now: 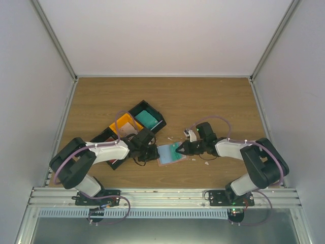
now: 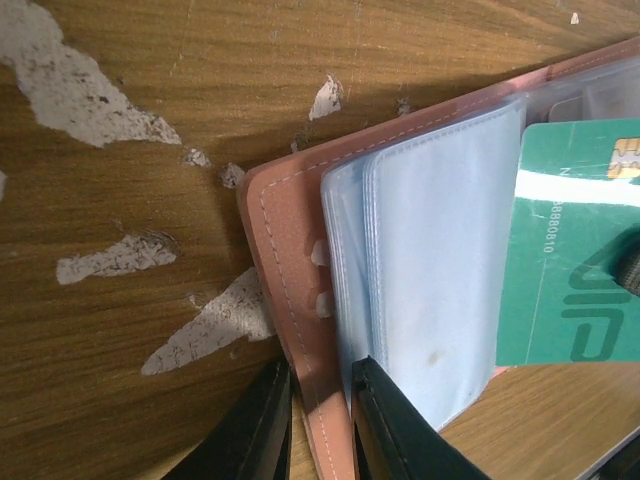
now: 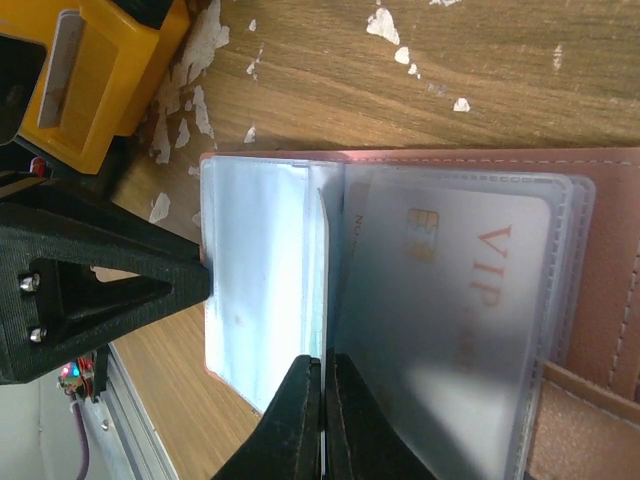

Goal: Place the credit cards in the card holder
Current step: Insert the credit card into the card holder.

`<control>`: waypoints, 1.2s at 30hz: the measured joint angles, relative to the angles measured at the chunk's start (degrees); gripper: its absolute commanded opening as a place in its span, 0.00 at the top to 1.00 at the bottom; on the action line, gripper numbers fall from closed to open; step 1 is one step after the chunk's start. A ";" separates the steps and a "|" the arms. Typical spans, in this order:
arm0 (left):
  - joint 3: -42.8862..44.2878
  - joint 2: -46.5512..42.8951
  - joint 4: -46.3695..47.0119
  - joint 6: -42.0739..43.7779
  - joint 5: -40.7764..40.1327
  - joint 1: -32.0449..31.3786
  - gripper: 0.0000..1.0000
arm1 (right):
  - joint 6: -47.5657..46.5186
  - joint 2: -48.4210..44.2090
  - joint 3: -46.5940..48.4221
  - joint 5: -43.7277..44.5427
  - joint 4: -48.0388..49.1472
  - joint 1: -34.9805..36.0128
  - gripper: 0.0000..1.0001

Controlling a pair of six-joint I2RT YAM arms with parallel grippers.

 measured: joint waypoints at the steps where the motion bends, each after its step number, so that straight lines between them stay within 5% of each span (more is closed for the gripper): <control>1: 0.02 0.07 0.02 0.02 0.02 0.00 0.80 | 0.39 0.42 0.00 -0.22 0.35 0.00 0.98; 36: 1.46 2.40 1.60 0.22 0.09 -1.36 0.86 | 9.66 8.79 -0.57 -5.16 11.89 2.54 0.90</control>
